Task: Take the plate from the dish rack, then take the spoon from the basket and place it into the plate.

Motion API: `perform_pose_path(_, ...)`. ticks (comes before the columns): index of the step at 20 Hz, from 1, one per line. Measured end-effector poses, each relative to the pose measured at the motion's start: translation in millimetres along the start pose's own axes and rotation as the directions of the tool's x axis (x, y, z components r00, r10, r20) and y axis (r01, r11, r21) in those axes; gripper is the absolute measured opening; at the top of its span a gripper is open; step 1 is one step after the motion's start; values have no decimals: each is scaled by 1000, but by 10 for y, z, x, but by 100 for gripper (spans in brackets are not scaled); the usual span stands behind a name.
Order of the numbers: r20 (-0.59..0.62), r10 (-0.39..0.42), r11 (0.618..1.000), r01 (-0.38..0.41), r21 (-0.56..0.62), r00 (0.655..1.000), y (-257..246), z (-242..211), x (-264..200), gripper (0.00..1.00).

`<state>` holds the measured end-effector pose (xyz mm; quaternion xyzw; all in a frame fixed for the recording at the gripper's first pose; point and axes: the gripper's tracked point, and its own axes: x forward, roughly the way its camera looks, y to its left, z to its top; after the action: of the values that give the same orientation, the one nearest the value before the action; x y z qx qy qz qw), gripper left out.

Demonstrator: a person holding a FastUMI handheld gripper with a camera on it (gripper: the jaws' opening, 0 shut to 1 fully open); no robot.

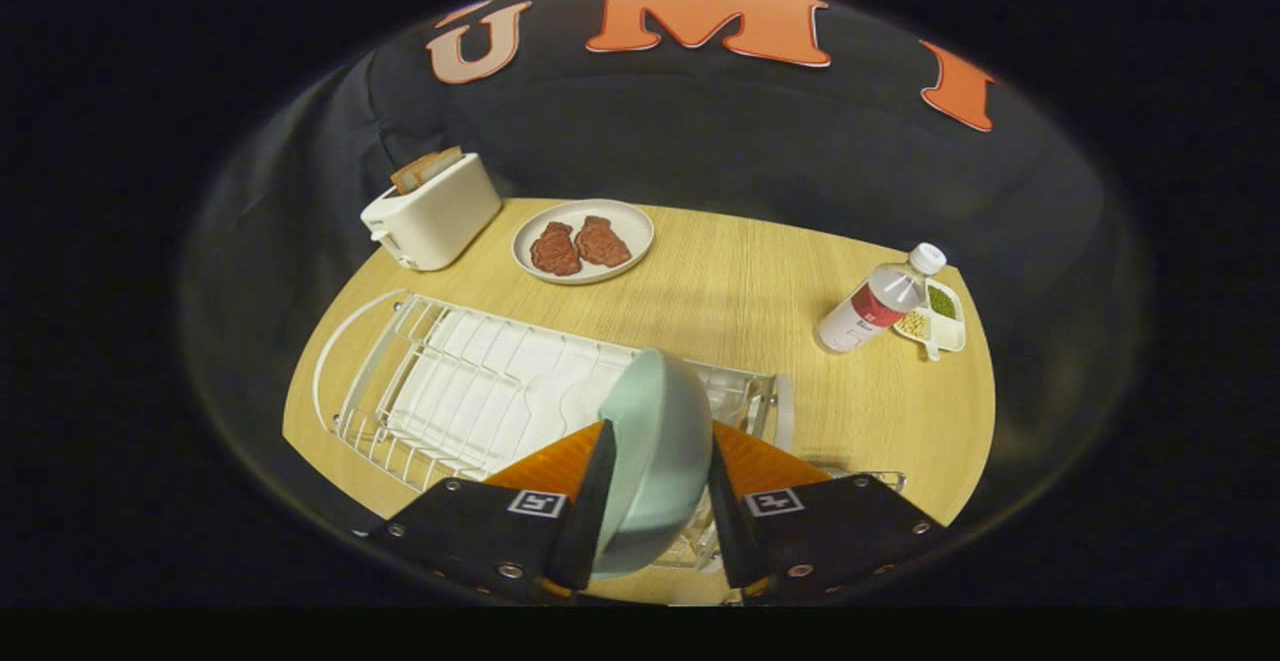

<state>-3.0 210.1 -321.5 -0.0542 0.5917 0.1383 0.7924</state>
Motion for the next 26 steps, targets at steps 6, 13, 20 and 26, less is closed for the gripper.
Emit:
perform_pose_path(6,-72,-84,996,84,9,994,-116,-116,-34,37)
perform_pose_path(13,6,-155,981,153,122,988,-307,-59,-146,26)
perform_pose_path(20,122,-295,955,291,53,948,-336,42,-356,24)
perform_pose_path(26,181,-375,927,372,55,909,-288,10,-635,24)
